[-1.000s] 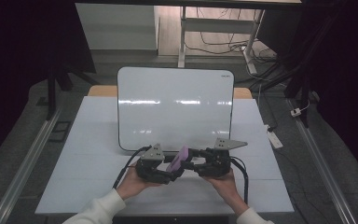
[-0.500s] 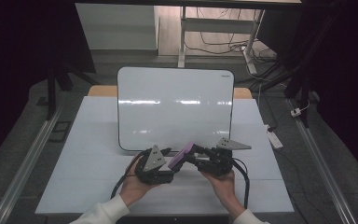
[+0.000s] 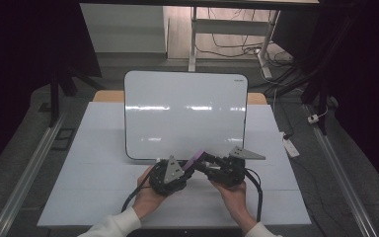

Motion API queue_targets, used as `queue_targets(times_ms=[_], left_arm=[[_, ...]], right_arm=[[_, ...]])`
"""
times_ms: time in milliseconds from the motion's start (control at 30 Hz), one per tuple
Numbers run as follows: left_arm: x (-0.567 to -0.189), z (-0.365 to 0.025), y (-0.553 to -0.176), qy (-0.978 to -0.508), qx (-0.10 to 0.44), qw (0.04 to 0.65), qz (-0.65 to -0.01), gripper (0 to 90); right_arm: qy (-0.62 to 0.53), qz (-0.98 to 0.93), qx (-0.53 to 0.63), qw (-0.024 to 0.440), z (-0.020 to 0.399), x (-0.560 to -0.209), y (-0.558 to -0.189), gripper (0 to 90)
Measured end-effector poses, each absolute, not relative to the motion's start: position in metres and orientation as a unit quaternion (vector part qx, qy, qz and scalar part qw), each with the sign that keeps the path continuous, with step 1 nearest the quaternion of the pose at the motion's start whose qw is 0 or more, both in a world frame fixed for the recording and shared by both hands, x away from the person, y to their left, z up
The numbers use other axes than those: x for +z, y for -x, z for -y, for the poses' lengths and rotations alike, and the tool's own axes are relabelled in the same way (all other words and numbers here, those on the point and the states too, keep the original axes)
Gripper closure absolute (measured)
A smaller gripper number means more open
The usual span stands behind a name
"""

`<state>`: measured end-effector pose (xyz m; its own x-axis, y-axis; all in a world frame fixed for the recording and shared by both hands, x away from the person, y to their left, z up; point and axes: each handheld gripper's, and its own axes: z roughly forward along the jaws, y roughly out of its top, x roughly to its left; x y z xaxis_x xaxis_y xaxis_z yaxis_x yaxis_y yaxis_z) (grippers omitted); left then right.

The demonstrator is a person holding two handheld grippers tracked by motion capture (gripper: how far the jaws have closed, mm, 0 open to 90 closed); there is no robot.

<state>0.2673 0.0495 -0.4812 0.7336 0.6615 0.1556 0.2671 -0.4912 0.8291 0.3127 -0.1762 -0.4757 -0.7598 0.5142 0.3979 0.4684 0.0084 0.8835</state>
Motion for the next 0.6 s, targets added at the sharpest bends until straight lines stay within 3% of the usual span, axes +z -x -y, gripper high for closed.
queue_targets(times_ms=[167, 267, 600], left_arm=[[-0.48, -0.049, -0.266, -0.829, 0.241, 0.42, -0.281, 64.2], [-0.479, -0.051, -0.266, -0.826, 0.242, 0.422, -0.283, 64.7], [-0.459, -0.089, -0.272, -0.795, 0.253, 0.443, -0.329, 64.7]], right_arm=[[-0.346, -0.706, 0.617, 0.016, 0.176, -0.475, -0.313, 40.8], [-0.343, -0.703, 0.623, 0.014, 0.177, -0.474, -0.313, 33.1], [-0.343, -0.703, 0.619, 0.063, 0.209, -0.468, -0.306, 27.7]])
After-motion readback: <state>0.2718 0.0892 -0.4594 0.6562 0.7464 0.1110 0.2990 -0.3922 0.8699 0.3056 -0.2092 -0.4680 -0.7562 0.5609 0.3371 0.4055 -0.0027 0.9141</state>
